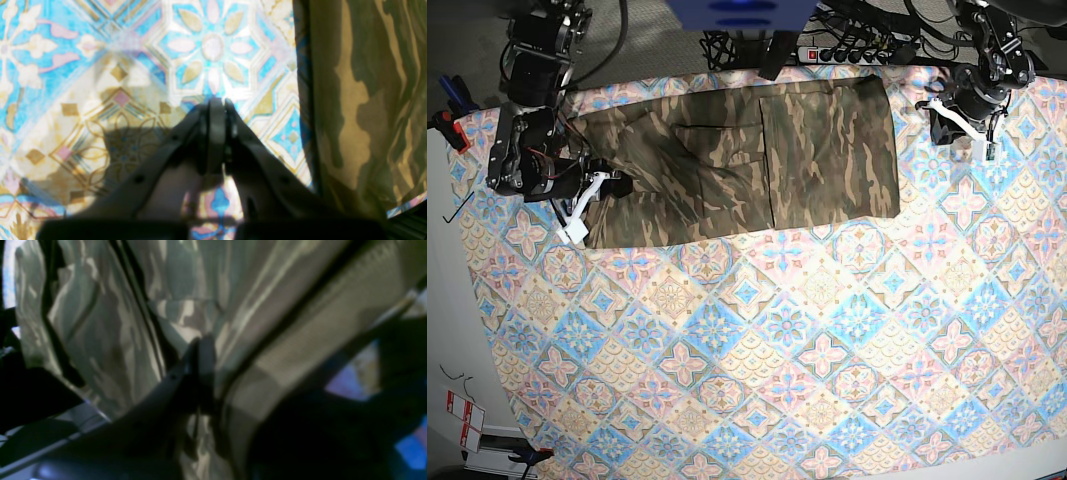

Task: Fold the T-shirt properly
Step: 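Fold the grasped end with the right gripper toward the shirt's middle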

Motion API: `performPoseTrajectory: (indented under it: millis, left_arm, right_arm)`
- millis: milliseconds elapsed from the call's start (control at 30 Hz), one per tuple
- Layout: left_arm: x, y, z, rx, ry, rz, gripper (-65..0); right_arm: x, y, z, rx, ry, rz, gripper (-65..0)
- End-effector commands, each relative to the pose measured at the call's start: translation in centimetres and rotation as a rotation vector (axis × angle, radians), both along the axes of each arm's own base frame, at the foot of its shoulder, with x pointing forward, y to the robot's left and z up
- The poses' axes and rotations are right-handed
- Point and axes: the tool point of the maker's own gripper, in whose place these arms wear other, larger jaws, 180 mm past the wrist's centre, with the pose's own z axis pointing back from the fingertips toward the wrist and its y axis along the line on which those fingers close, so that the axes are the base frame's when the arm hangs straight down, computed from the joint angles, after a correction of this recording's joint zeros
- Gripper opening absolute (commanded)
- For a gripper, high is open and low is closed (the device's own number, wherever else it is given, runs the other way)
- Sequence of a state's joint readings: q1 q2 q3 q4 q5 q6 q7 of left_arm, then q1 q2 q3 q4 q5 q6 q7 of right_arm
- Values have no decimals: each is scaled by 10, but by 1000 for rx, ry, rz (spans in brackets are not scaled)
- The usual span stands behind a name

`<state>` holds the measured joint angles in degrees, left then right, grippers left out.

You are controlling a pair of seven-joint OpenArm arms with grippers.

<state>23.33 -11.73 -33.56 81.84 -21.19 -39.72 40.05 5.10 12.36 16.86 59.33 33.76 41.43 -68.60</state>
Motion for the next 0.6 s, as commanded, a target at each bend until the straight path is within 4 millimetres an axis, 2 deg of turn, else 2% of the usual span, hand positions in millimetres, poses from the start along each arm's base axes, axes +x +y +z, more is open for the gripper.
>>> performPoseTrajectory:
  millis: [0, 167, 267, 367, 567]
  left_arm:
    - [7, 5, 9, 8, -34, -3, -650]
    - [5, 6, 8, 9, -31, -4, -650]
    - [5, 6, 8, 9, -30, -4, -650]
    - [4, 6, 8, 9, -28, -4, -650]
    - [3, 6, 8, 11, -27, -4, -650]
  right_arm:
    - [2, -23, -1, -89, 10, -9, -650]
    - [4, -30, -2, -121, -1, -17, -650]
    - [2, -45, -3, -149, 7, -55, -650]
    - [8, -61, 1, -195, 7, -77, -650]
    - [9, -77, 5, -240, 7, -92, -650]
